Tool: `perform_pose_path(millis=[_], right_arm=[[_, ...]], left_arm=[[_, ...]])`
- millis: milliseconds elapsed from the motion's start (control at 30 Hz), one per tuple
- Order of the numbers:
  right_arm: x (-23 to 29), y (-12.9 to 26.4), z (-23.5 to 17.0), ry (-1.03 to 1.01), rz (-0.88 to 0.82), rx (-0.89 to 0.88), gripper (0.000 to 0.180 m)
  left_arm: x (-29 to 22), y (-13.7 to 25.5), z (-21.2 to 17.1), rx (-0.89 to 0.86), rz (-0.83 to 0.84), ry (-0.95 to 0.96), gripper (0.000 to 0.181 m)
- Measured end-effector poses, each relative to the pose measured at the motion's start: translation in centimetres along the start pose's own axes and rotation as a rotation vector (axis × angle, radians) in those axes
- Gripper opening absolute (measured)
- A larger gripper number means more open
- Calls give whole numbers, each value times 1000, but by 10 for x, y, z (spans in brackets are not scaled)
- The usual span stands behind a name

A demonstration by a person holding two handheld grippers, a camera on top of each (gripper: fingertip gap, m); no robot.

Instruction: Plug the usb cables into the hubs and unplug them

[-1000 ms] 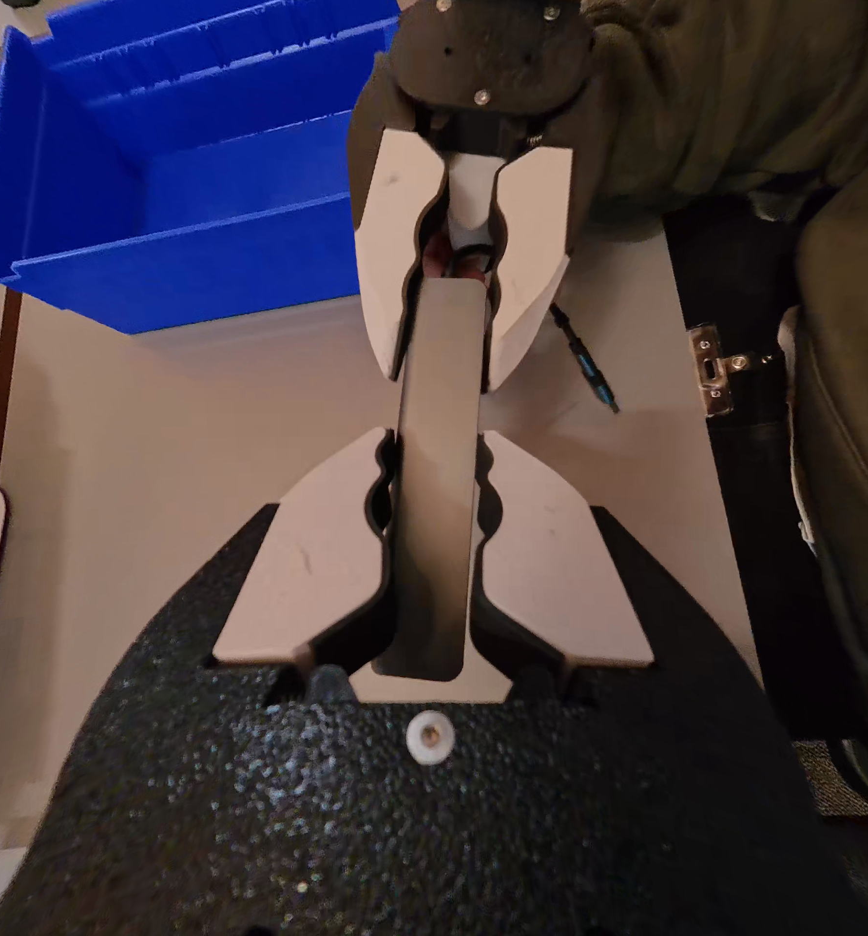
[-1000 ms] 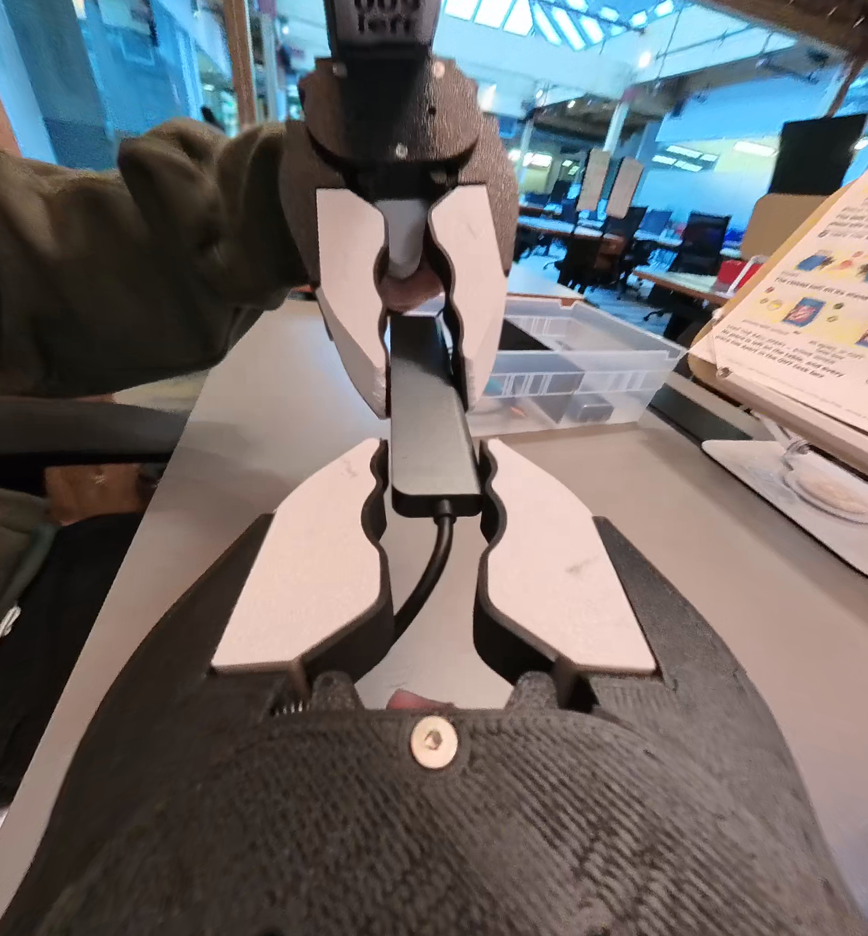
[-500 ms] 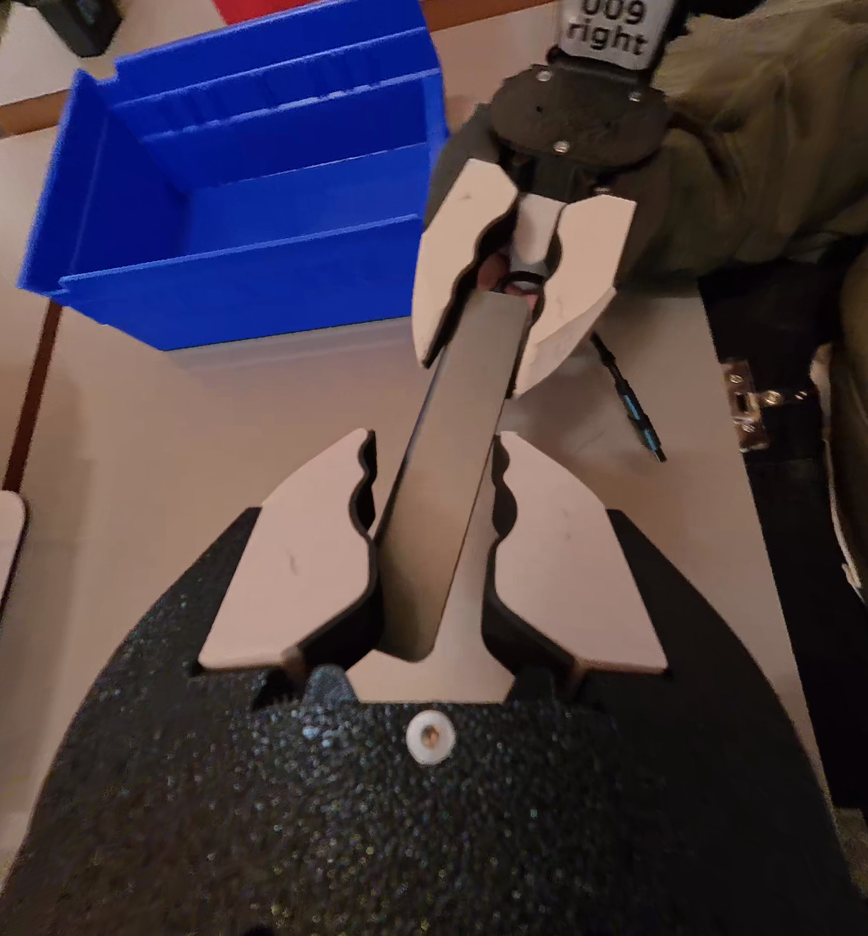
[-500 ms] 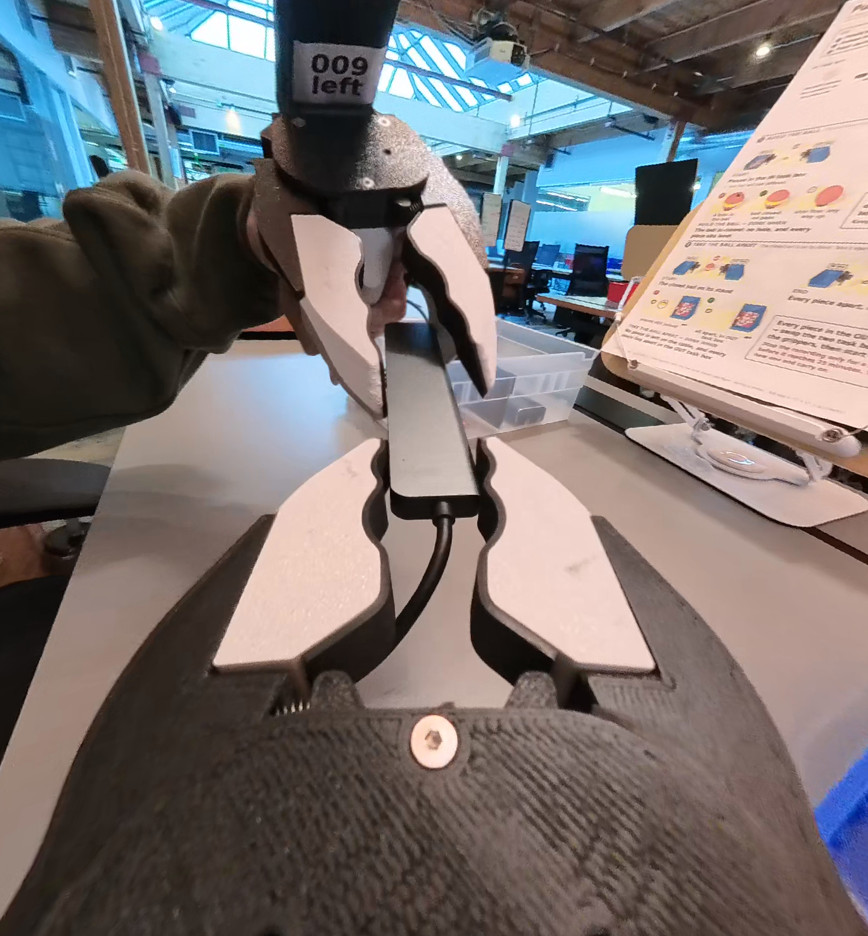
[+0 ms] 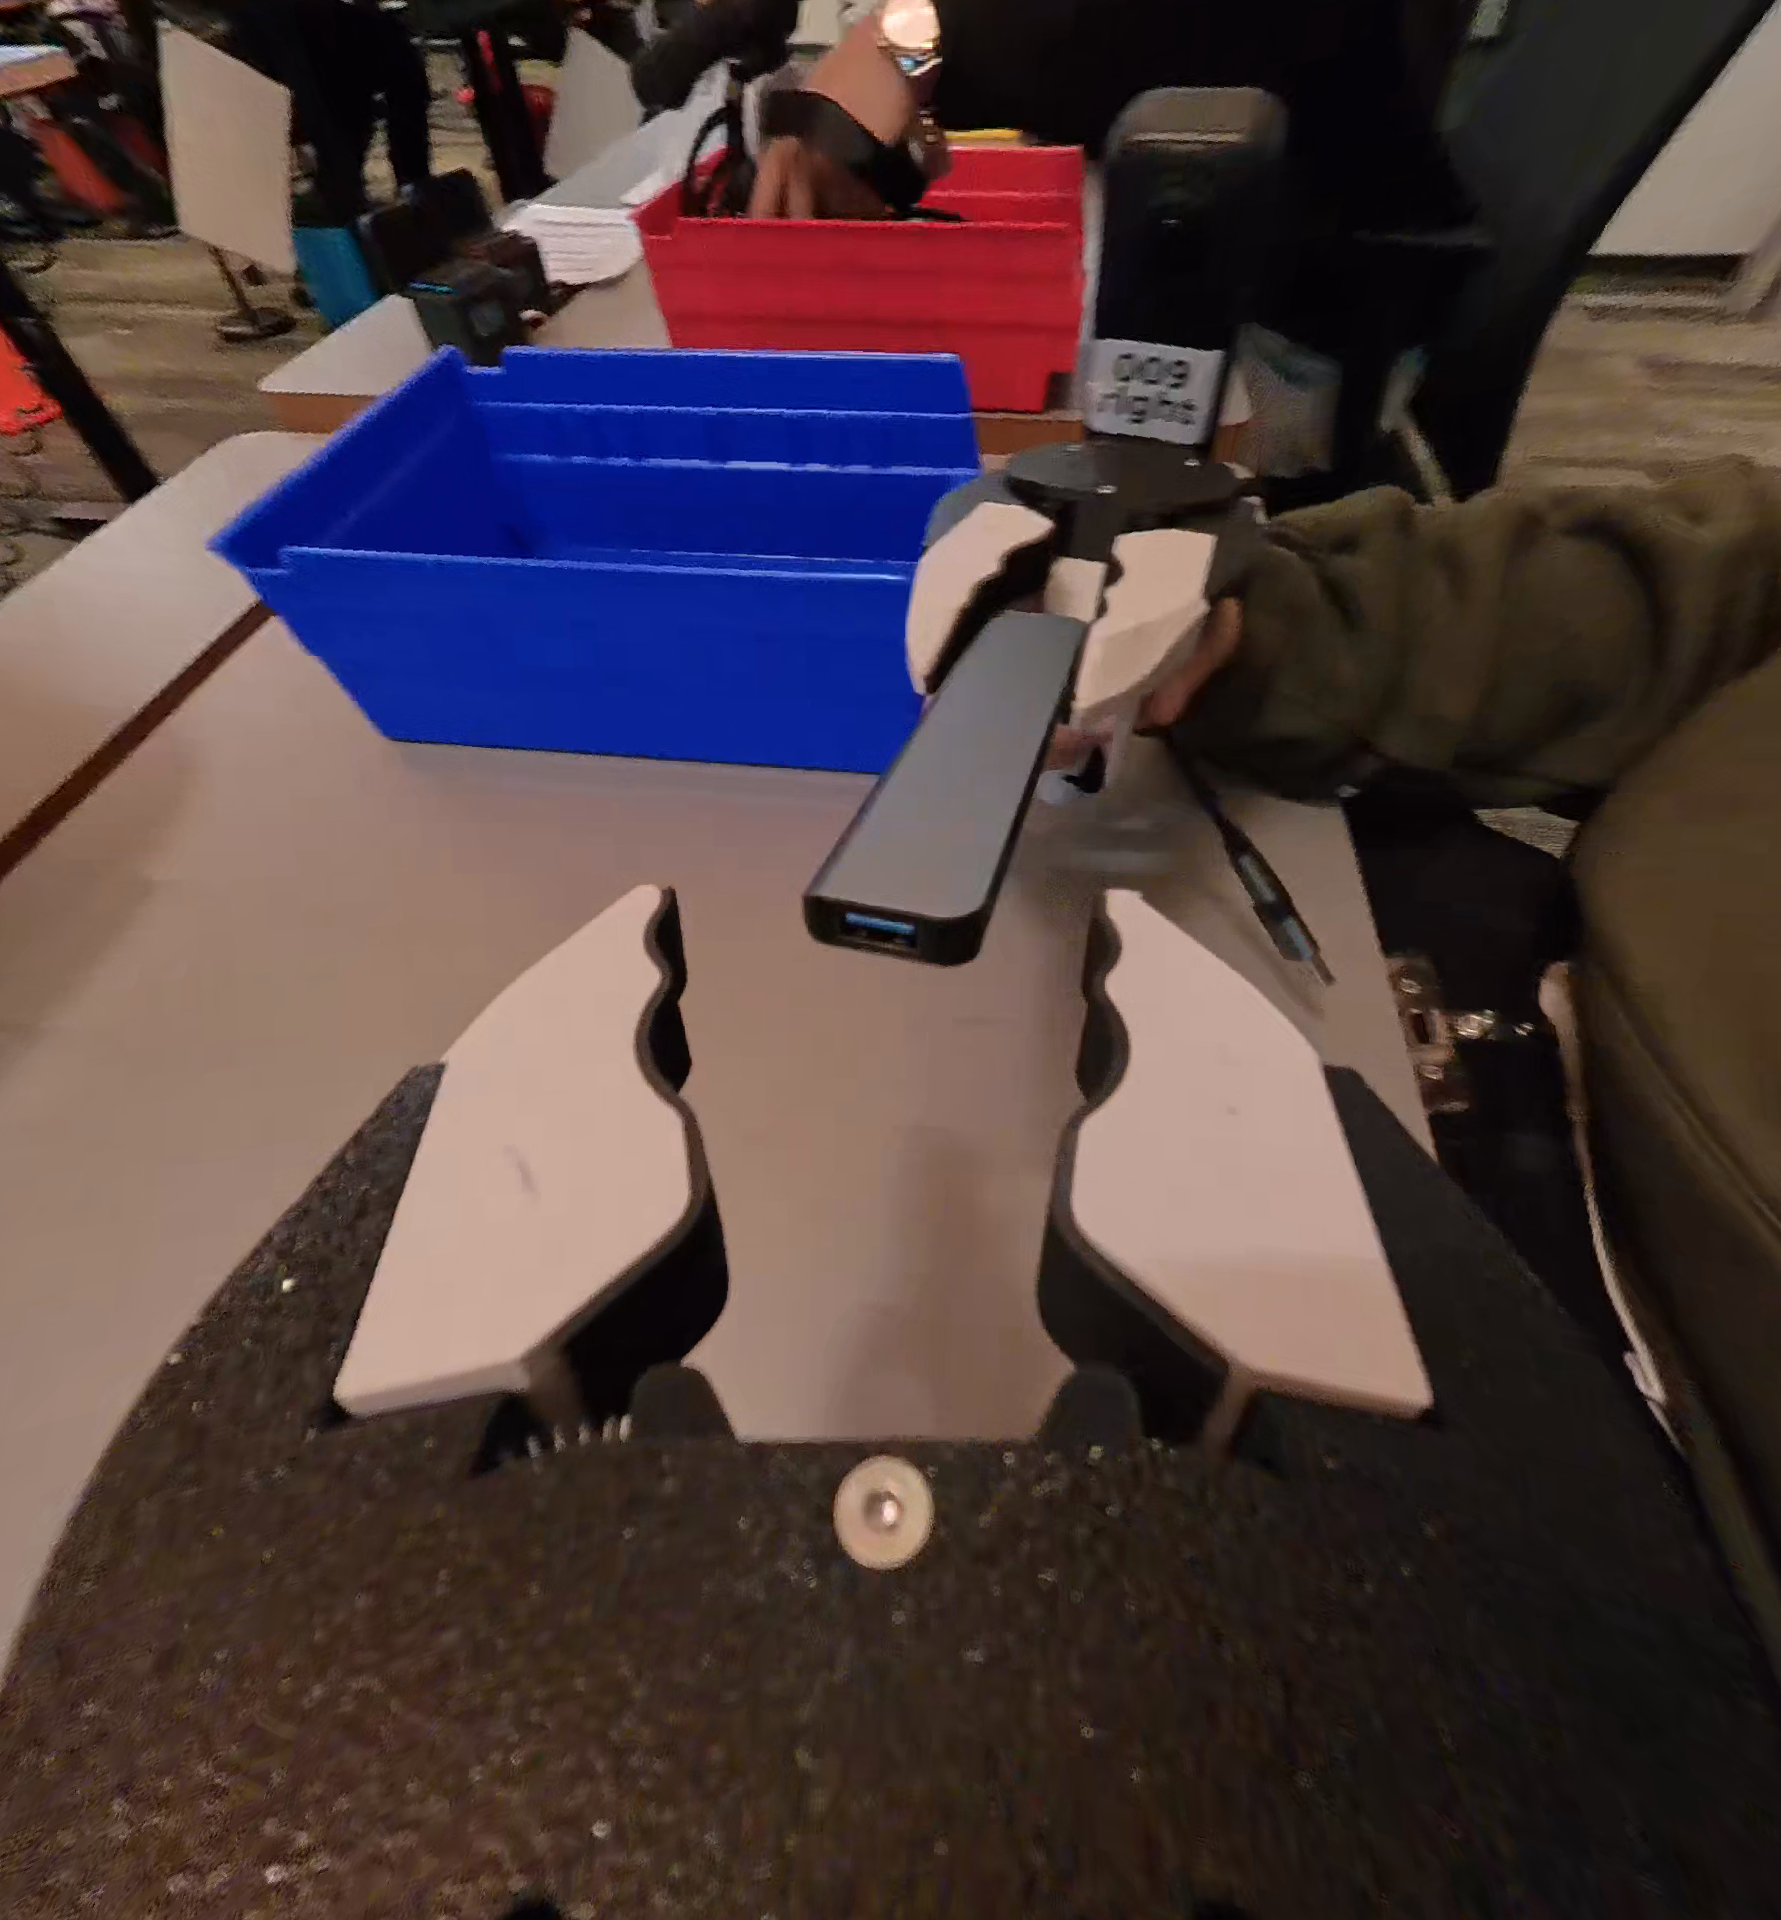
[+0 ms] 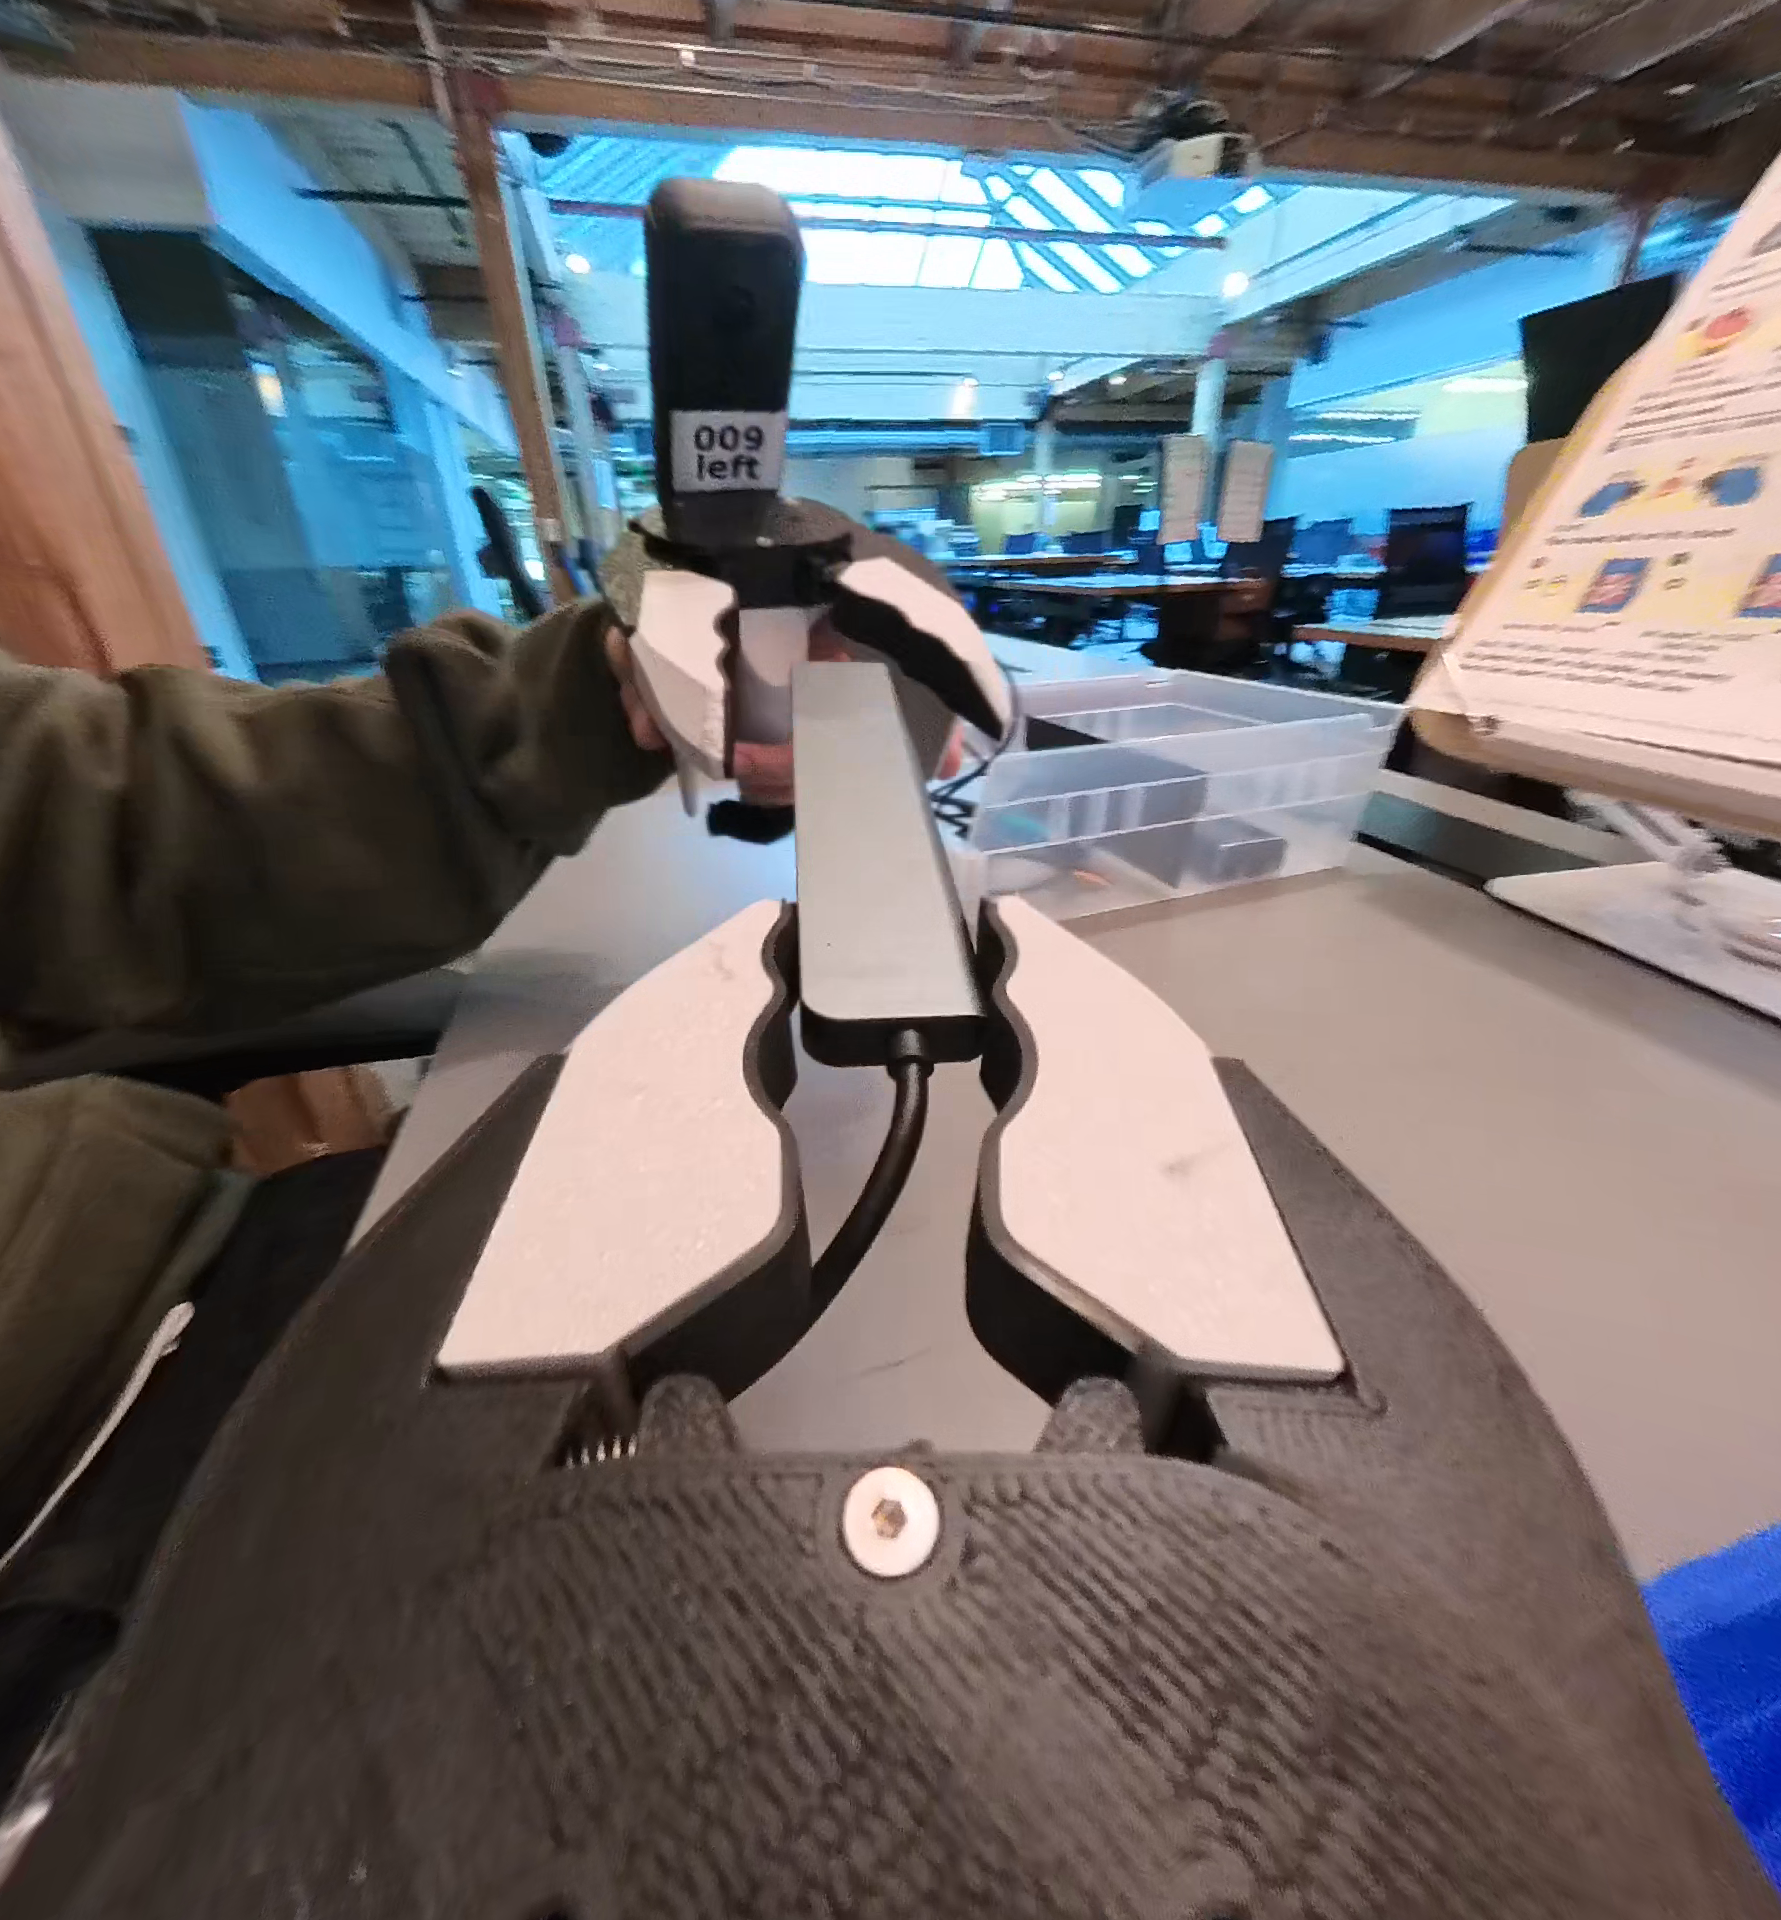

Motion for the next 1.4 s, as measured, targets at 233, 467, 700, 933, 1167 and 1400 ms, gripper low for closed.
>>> perform_pose_path(millis=[233, 467, 700, 933, 1167, 1400], right_arm=[[7, -3, -3, 7, 80, 20, 33], [13, -7, -7, 26, 123, 62, 33], [12, -7, -11, 27, 132, 84, 33], [13, -6, -11, 44, 141, 121, 33], [8, 15, 25, 49, 89, -74, 51], [7, 53, 67, 141, -65, -53, 45]], left_arm=[[-26, -10, -10, 11, -84, 22, 64], [-36, -14, -15, -5, -124, 58, 45], [-35, -15, -19, -25, -46, 40, 44], [-38, -15, -23, 35, -68, 18, 35], [-33, -12, -33, -128, -84, 191, 35], [-20, 2, -29, -268, -17, 378, 35]])
Point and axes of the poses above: each gripper's, where its closed fingertips meet, y back along the fingers, z out of its top, x = y × z across the jaws, the point moved 7 cm from there along y, back along the fingers, and after that the axes turned 7 degrees about z, right-handed, at the moved point
